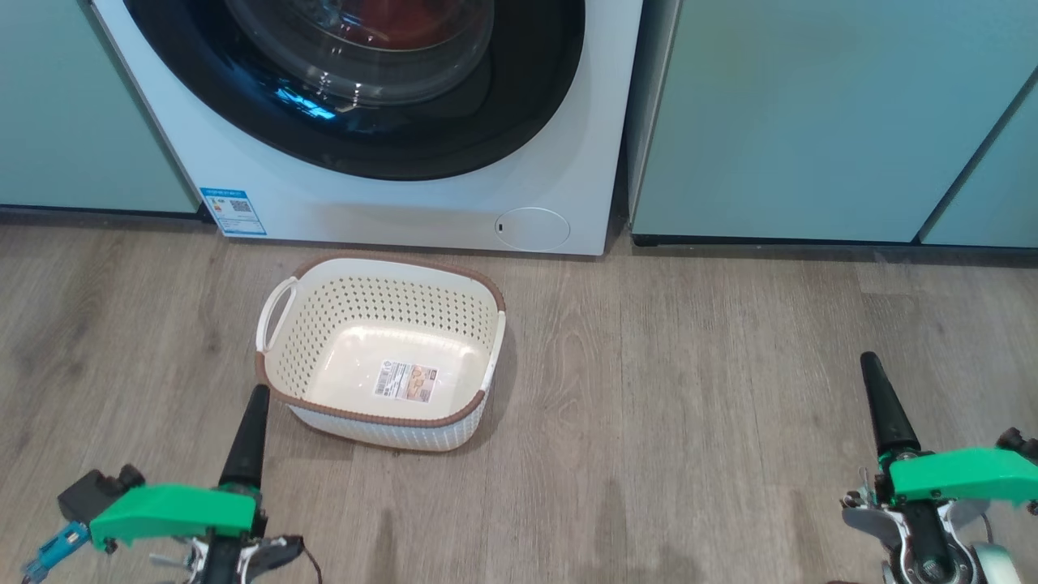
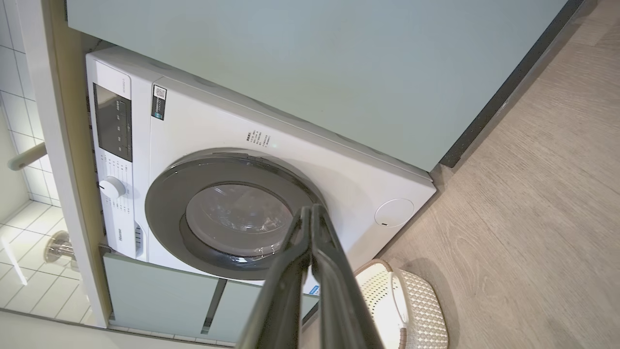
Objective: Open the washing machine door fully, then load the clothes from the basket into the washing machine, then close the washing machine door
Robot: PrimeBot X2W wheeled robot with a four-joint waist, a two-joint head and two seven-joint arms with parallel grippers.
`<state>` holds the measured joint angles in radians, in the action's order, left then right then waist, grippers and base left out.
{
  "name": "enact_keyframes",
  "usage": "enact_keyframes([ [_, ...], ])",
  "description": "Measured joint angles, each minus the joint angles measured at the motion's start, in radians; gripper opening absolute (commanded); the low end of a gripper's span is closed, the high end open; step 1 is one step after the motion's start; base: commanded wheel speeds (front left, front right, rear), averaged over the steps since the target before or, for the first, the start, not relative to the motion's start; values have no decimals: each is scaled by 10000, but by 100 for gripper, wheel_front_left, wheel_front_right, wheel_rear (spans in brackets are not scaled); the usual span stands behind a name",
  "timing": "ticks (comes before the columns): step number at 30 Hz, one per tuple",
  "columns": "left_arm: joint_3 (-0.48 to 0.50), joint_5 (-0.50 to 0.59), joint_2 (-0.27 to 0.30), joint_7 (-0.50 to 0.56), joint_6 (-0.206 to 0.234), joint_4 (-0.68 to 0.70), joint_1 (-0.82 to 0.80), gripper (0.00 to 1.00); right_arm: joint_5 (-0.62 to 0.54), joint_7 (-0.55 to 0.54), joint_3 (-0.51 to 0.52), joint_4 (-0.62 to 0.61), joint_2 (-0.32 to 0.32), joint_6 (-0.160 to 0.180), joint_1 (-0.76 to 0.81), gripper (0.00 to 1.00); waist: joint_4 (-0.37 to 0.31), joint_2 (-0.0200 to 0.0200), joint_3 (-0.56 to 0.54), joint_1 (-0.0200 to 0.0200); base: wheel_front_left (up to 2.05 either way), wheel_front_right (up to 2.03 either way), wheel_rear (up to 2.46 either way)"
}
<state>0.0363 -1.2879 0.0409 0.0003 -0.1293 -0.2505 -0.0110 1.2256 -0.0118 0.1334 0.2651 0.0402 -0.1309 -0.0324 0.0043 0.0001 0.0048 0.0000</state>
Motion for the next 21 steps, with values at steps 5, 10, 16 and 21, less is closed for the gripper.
enact_keyframes([
  [5,29,-598,0,174,0,-17,-128,0,694,-167,2,35,0,0,-17,0,-8,0,-3,0,0,0,0],
  [10,61,-988,2,299,0,-63,-130,0,1141,-341,2,48,0,2,-49,0,-14,0,-6,0,0,0,0],
  [16,151,-1582,2,479,0,-111,-174,0,1827,-497,4,58,0,2,-193,0,-21,0,-9,0,0,0,0],
  [21,211,-2075,4,616,0,-148,-326,0,2395,-604,2,84,0,2,-206,0,-28,0,-11,0,0,0,0],
])
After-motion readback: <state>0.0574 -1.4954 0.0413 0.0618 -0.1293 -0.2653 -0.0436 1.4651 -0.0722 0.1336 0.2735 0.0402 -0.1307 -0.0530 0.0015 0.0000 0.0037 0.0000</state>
